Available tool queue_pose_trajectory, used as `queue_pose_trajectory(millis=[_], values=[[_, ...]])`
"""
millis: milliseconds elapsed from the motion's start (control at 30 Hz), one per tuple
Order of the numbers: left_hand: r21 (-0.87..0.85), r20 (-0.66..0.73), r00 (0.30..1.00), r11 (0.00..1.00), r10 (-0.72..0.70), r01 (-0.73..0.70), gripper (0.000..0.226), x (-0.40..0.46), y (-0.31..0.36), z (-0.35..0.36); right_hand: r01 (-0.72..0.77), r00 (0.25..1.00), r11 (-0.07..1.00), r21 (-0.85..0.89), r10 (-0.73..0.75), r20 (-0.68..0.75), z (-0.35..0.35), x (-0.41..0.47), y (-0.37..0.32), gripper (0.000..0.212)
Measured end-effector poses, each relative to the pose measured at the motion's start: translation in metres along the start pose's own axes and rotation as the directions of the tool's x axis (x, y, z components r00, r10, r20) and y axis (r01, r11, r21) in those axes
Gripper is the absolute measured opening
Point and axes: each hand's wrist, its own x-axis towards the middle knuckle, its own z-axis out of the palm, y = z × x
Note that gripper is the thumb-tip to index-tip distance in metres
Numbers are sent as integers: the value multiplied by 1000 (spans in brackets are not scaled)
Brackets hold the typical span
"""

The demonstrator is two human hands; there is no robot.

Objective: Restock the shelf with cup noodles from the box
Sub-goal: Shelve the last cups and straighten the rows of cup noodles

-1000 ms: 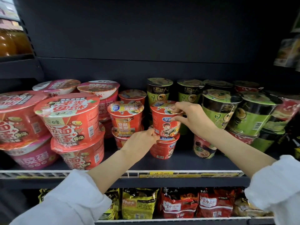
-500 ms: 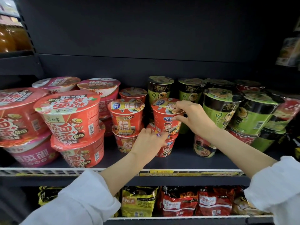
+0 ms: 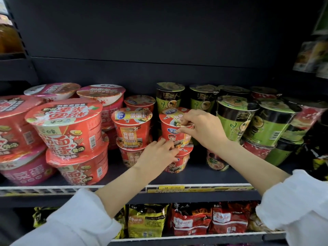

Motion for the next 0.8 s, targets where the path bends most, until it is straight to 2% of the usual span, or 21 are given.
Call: queue_pose_trajectory(millis=[67,167,233,333,433,533,667,800], values=[[-18,20,999,999,-27,28,30,2,-1,1,31,994,999,15,-33,105,-3,4,3,27],[-114,116,992,991,-50,63,29,-3,-14,1,36,957,995,95,-62,283,-7,6,13,49],[-147,120,992,987,-50,67,32,-7,-23,0,24,947,997,78,-48,318,-4,5,15,57],[-41,103,992,996,-78,83,36,-10,-26,-7,20,957,999,45,-32,290,3,4,13,57],[-25,197,965,984,-171,179,35,-8,-12,-19,41,959,998,39,-50,280,3,8,7,56],[66,263,948,983,-181,170,39,-2,-8,-22,8,950,997,79,-32,310,0,11,7,51],[-15,335,916,971,-222,241,32,2,-11,-20,-10,959,991,134,-28,281,2,10,8,45],[-57,360,896,952,-261,301,35,3,-15,-23,-12,971,995,101,-13,240,5,5,-1,44]])
